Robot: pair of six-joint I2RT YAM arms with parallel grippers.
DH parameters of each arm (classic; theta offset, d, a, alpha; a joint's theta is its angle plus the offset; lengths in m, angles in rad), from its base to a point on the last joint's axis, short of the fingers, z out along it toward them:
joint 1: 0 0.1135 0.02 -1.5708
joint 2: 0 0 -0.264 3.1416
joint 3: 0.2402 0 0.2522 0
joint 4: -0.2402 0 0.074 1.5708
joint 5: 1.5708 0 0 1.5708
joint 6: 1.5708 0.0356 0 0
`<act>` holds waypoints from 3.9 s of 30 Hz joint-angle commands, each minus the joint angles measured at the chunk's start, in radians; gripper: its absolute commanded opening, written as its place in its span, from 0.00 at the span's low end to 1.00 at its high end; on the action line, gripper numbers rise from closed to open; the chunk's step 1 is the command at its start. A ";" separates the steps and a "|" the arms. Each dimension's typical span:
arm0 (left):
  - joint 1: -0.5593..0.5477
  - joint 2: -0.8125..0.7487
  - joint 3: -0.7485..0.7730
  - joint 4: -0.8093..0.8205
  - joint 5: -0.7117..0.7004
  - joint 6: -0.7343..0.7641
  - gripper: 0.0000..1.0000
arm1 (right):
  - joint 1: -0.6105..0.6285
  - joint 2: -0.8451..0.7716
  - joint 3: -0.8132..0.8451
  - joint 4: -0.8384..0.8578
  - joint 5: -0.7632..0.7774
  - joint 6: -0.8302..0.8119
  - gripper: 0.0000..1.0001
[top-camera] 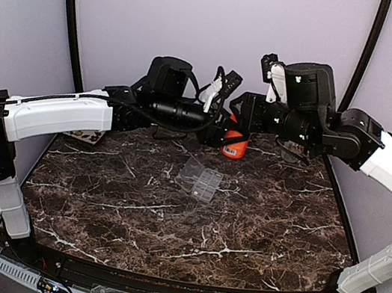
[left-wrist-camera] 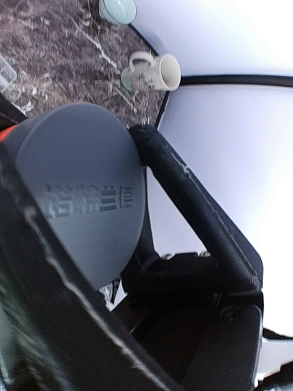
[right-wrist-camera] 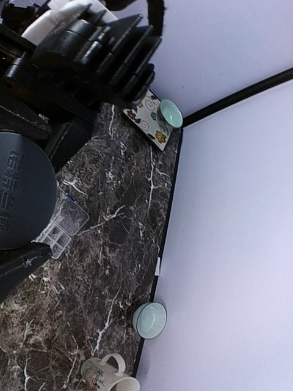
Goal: Sort the pills into containers
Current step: Screw the lid of the pill bottle onto the pill bottle, then place the pill bottle at the center of the board.
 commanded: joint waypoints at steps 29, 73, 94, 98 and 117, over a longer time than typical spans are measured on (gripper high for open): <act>-0.109 -0.018 0.052 0.110 -0.253 0.160 0.00 | 0.161 0.087 0.124 -0.119 0.053 0.107 0.82; -0.093 -0.082 -0.139 0.341 -0.286 0.092 0.00 | 0.110 -0.174 -0.175 -0.145 0.091 0.150 0.98; -0.009 -0.164 -0.286 0.419 -0.402 0.090 0.00 | 0.068 -0.247 -0.240 -0.097 0.057 0.115 0.98; 0.028 -0.204 -0.386 0.489 -0.500 0.093 0.00 | 0.051 -0.260 -0.263 -0.083 0.075 0.116 0.98; 0.218 -0.156 -0.829 1.035 -0.696 0.021 0.00 | -0.102 -0.207 -0.397 0.069 0.023 0.068 0.98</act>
